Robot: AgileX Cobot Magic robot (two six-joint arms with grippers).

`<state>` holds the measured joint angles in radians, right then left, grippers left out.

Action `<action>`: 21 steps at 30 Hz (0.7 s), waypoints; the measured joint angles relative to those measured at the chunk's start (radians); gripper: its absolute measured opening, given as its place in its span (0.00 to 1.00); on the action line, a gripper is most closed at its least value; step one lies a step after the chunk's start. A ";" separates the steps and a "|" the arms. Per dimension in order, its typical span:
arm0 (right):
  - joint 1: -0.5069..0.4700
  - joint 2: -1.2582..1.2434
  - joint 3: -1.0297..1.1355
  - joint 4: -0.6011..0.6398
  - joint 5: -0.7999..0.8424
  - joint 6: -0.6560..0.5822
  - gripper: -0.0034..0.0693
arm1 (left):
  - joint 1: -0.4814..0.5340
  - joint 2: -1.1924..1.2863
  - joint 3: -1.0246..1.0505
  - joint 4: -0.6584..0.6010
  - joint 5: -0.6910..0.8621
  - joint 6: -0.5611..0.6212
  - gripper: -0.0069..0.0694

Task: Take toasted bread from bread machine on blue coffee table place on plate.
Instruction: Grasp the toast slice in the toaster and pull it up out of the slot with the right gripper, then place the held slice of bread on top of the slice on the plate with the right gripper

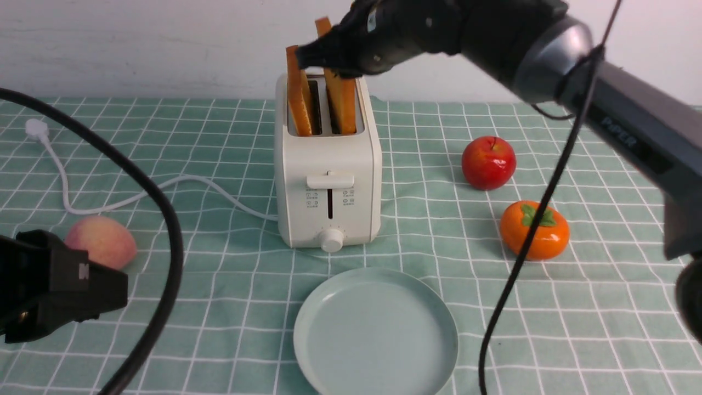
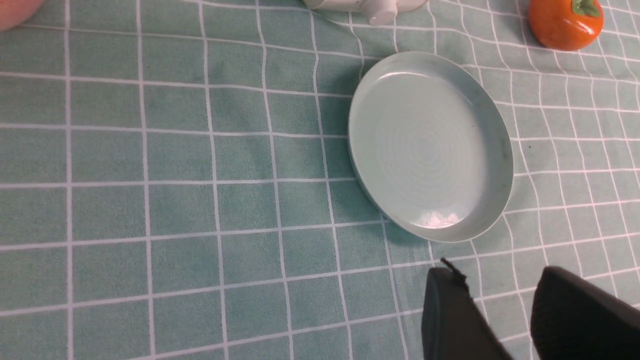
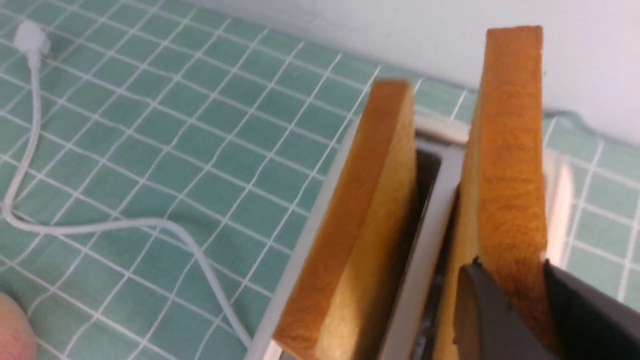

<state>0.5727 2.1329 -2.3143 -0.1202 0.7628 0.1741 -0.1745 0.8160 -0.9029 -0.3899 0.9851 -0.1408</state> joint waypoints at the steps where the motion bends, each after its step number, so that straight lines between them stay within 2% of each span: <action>1: -0.008 -0.034 -0.001 -0.001 0.009 0.000 0.20 | 0.000 0.000 0.000 0.000 0.001 0.000 0.40; 5: -0.060 -0.158 -0.006 0.021 0.067 0.000 0.20 | 0.000 0.000 0.000 0.001 0.013 0.000 0.40; 7: -0.131 -0.280 0.060 0.064 0.104 0.000 0.20 | 0.000 0.000 0.000 0.001 0.023 0.000 0.40; 9: -0.161 -0.339 0.119 0.083 0.106 0.000 0.20 | 0.000 0.000 0.000 0.002 0.025 0.000 0.40; 12: -0.214 -0.472 0.282 0.120 0.108 0.000 0.20 | 0.000 0.000 0.000 0.002 0.029 0.000 0.40; 15: -0.238 -0.613 0.561 0.166 0.112 0.001 0.20 | 0.000 0.000 0.000 0.002 0.030 0.000 0.40; 16: -0.238 -0.613 0.561 0.166 0.112 0.001 0.20 | 0.000 0.000 0.000 0.002 0.030 0.000 0.40; 18: -0.232 -0.680 0.755 0.276 0.113 0.001 0.20 | 0.000 0.000 0.000 0.002 0.031 0.000 0.40; 21: -0.209 -0.699 0.926 0.412 0.090 -0.019 0.20 | 0.000 0.000 0.000 0.001 0.034 0.000 0.40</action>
<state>0.3636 1.4343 -1.3887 0.2919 0.8523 0.1555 -0.1745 0.8160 -0.9029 -0.3889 1.0192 -0.1408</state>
